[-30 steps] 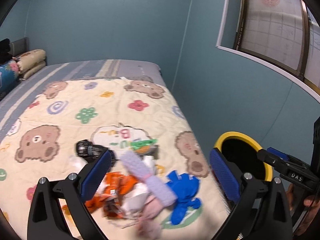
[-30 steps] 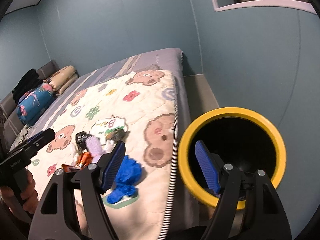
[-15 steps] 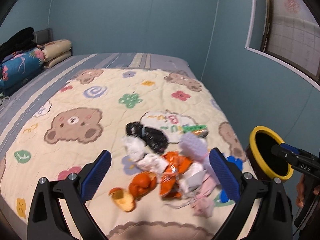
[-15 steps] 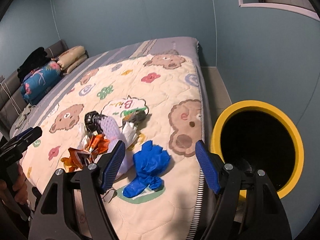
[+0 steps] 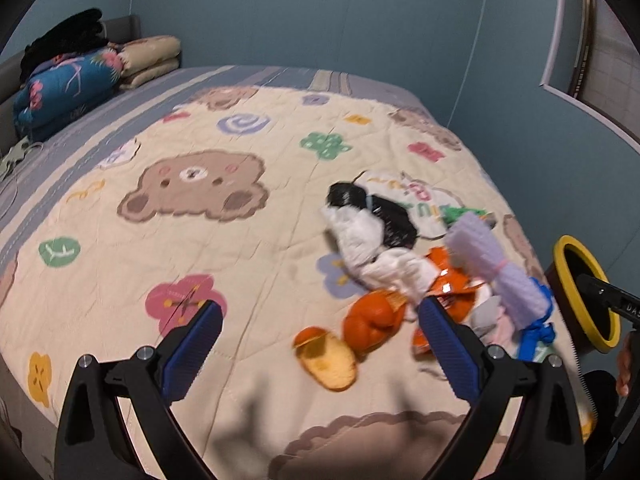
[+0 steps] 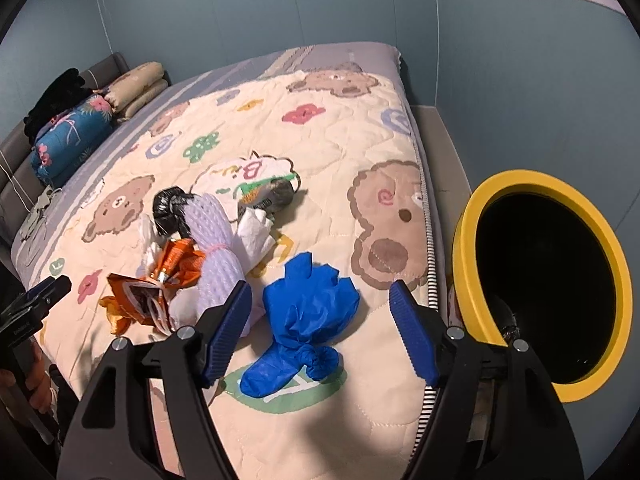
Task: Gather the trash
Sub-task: 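Move both tools back over the trash pile on the bed, then grasp the orange peel with left tool while right tool grasps the blue glove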
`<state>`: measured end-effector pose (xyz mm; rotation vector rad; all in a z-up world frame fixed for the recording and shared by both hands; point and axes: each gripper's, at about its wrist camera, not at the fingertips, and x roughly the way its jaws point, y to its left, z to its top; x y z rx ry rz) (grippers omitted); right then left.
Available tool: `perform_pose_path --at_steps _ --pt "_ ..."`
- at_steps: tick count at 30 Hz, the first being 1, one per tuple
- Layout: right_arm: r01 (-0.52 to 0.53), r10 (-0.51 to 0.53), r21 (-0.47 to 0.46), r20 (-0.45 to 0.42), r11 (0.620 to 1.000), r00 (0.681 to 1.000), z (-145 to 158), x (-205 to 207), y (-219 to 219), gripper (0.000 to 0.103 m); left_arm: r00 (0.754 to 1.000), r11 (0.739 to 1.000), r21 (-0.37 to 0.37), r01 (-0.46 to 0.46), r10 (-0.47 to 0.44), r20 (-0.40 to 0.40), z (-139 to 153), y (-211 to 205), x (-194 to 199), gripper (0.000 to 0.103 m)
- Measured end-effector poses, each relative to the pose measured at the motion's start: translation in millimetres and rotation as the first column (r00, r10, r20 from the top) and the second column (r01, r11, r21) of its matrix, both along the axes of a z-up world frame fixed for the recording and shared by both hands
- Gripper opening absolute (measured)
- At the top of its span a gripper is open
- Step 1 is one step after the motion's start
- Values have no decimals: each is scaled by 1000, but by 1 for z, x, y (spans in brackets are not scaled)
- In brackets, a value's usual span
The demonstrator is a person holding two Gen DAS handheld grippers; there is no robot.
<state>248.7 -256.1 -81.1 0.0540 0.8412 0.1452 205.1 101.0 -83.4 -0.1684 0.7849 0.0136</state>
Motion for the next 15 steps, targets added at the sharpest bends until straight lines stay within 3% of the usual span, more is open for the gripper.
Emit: perform_pose_path --at_steps 15 --pt "6 -8 -22 -84 1000 996 -37 19 7 65 995 1000 1 1 -1 -97 -55 14 13 95"
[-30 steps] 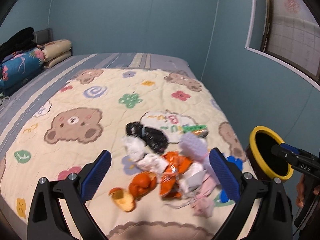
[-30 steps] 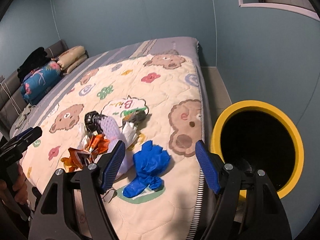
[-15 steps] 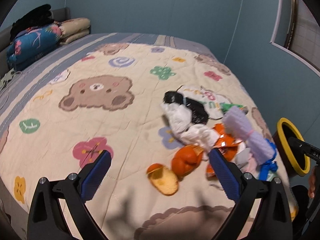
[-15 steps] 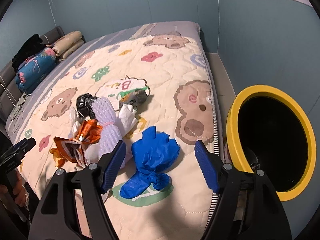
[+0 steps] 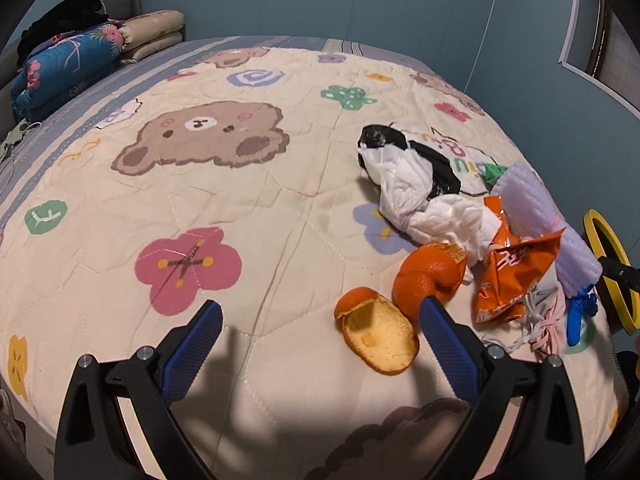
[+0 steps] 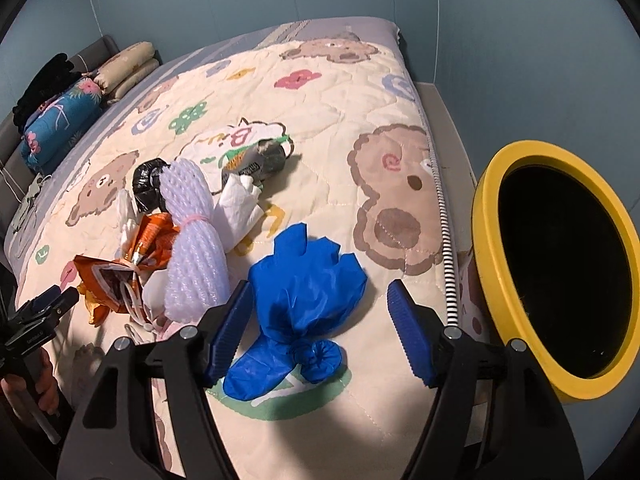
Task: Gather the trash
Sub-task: 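Grasp the orange peel with left tool while right tool grasps the blue glove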
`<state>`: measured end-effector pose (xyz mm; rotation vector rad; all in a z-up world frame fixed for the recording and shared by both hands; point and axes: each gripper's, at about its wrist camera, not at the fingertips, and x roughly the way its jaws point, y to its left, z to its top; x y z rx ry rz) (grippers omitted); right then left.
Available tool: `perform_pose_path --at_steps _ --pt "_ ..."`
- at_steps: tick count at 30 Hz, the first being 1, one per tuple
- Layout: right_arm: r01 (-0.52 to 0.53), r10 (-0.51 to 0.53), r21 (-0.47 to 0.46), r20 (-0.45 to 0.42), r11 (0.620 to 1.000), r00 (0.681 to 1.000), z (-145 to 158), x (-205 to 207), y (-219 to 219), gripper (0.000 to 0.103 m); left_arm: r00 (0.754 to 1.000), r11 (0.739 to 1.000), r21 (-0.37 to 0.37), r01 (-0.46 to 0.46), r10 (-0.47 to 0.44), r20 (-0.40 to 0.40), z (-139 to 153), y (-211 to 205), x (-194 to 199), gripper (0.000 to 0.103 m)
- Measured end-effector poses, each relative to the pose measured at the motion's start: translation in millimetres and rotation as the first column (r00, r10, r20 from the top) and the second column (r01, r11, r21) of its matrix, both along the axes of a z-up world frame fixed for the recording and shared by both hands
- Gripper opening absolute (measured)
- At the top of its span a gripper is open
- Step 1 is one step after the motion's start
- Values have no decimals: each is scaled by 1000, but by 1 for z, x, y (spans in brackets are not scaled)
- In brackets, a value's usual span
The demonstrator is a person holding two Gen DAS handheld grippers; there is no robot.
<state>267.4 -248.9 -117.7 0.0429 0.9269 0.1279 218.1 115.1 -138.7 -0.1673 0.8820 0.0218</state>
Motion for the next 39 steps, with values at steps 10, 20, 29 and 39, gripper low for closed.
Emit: perform_pose_path --at_steps 10,20,29,39 --pt "-4 4 6 -53 1000 999 -14 9 5 59 999 999 -38 30 -32 -27 -17 -3 13 95" --pt "20 -20 1 -117 1000 993 -33 22 6 55 991 987 -97 129 -132 -20 -19 -15 18 58" --pt "-7 13 46 -132 999 991 -39 23 7 27 983 979 -108 174 -179 -33 -30 -23 20 10" --pt "-11 19 78 -104 997 994 -31 15 7 12 985 981 -105 165 -169 -22 -23 -22 18 7"
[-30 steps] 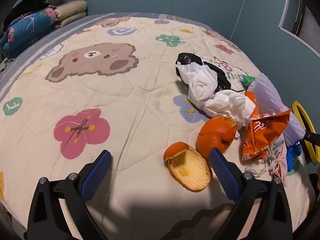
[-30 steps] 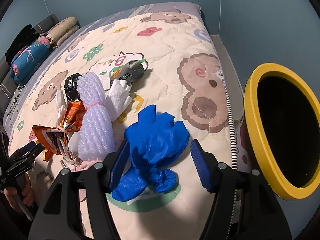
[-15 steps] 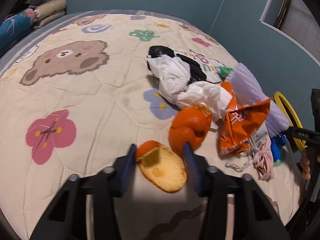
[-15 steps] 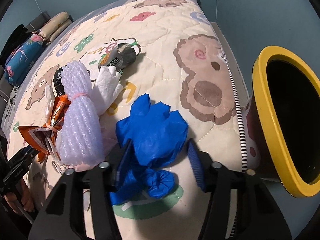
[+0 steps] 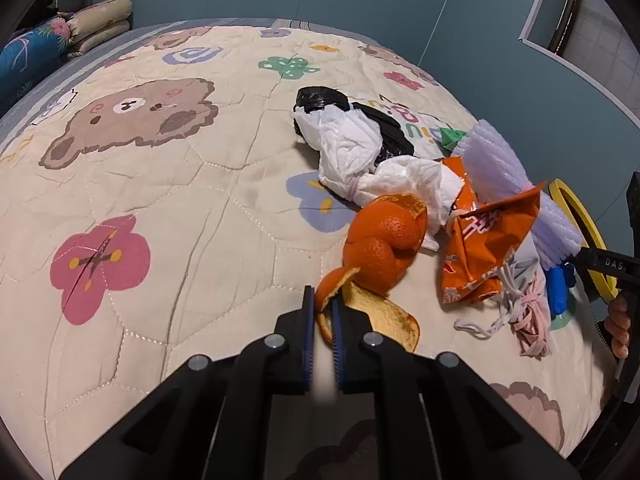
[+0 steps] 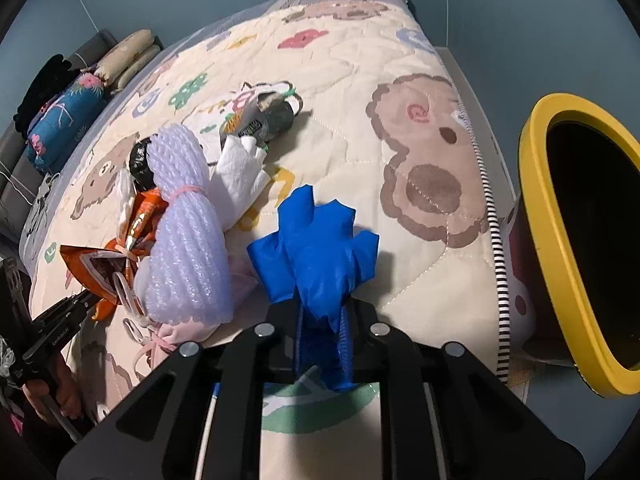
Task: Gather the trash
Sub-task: 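Grasp the orange peel with left tool while right tool grasps the blue glove, then carry peel and glove over the yellow bin and open both tools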
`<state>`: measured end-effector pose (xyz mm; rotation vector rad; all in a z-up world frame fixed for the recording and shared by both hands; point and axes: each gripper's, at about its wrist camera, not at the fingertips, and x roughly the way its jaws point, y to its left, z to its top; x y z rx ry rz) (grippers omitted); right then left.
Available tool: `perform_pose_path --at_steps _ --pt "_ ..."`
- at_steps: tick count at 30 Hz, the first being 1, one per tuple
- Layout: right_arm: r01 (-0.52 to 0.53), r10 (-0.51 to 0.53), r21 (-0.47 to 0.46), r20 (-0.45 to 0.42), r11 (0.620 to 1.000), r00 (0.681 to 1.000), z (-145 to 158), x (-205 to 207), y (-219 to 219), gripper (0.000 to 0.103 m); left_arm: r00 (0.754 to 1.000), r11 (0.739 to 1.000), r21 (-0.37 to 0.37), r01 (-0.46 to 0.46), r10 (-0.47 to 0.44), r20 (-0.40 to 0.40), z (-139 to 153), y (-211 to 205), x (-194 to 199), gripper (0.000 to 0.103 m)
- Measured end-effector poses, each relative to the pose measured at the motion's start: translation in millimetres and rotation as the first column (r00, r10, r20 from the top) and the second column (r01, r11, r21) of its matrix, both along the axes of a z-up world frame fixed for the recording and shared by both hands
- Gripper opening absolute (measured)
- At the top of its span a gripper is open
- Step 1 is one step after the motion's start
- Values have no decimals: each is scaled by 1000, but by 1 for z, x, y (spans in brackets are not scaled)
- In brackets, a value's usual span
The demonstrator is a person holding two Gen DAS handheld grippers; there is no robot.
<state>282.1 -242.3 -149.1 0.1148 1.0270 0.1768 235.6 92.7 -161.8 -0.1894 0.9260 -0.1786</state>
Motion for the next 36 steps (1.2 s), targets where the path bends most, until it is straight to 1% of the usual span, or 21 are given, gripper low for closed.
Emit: perform_pose_path --at_steps 3,13,22,25,30,36 --pt "3 -4 2 29 1000 1000 8 -5 -2 11 1000 1000 -17 -3 4 10 7 2 -5 7" --pt "-6 -1 58 127 998 992 49 -28 -11 10 996 1000 -20 -11 13 90 47 11 -31 7" --pt "-40 24 99 163 994 986 79 -52 -16 10 988 999 -49 -18 26 154 81 18 -53 7" --pt "-51 30 123 170 991 985 88 -61 -21 10 985 999 -50 -14 23 173 92 16 -58 7" --pt "-46 20 124 199 991 980 101 -74 -30 10 978 999 -41 -4 12 207 111 7 -64 7" --pt "-44 8 150 235 988 972 118 -85 -45 10 974 998 -52 22 -9 226 130 -10 -63 7"
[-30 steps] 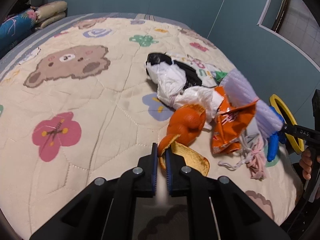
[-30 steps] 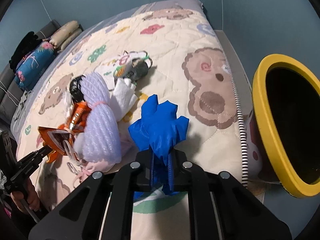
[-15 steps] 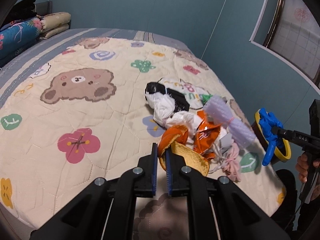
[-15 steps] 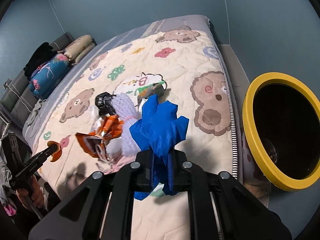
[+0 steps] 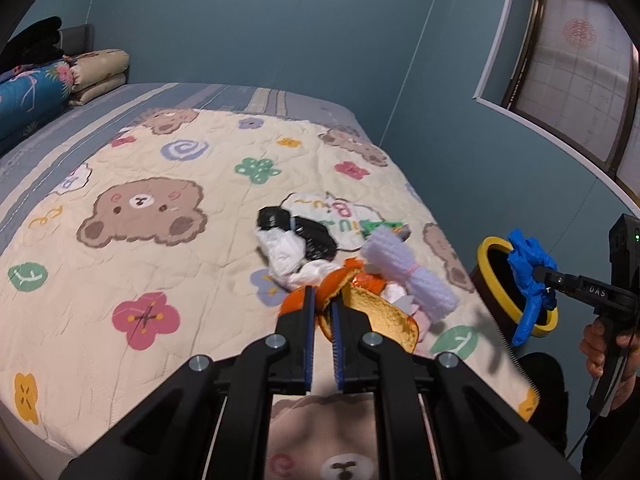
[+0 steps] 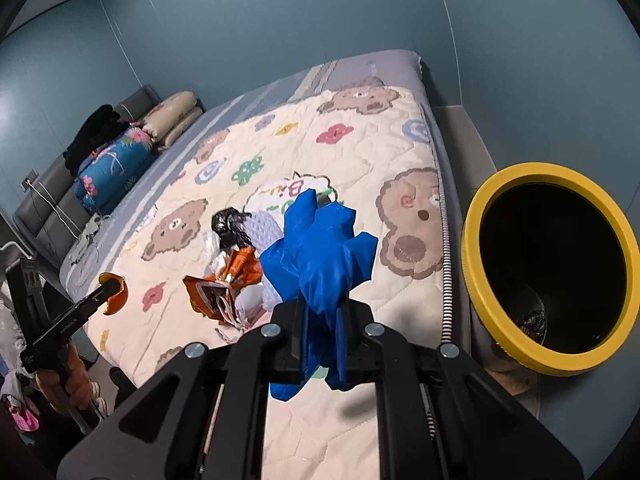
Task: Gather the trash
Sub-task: 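Carry peel and glove over the yellow bin and open both tools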
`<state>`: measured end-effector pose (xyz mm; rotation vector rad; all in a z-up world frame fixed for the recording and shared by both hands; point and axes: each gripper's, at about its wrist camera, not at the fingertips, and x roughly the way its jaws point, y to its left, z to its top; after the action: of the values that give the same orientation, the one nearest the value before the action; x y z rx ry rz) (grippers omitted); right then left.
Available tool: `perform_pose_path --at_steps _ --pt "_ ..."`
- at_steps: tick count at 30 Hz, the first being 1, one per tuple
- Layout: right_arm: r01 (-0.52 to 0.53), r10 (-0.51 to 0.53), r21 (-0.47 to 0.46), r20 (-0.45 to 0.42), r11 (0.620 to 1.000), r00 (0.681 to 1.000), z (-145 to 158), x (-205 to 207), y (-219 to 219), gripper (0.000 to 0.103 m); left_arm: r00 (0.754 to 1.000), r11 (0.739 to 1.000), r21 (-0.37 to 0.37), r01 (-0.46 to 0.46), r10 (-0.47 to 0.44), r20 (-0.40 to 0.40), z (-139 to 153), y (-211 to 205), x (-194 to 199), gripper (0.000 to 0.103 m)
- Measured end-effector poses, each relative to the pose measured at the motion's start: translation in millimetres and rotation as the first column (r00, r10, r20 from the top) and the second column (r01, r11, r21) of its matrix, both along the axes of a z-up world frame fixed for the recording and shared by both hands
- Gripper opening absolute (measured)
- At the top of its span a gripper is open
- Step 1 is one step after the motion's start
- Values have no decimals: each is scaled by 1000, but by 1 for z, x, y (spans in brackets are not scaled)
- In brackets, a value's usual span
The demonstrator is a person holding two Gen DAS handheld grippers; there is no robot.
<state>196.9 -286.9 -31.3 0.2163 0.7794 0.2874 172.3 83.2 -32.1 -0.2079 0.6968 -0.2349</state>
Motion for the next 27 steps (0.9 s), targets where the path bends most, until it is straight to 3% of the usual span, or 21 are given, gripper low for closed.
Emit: perform_pose_path --at_steps 14,27 --pt "70 -71 13 93 997 993 41 -8 -51 10 992 992 23 122 -123 32 41 -76 28 7" --pt "184 -187 29 159 982 969 68 -2 -112 10 967 970 47 237 -241 87 74 -165 57 7"
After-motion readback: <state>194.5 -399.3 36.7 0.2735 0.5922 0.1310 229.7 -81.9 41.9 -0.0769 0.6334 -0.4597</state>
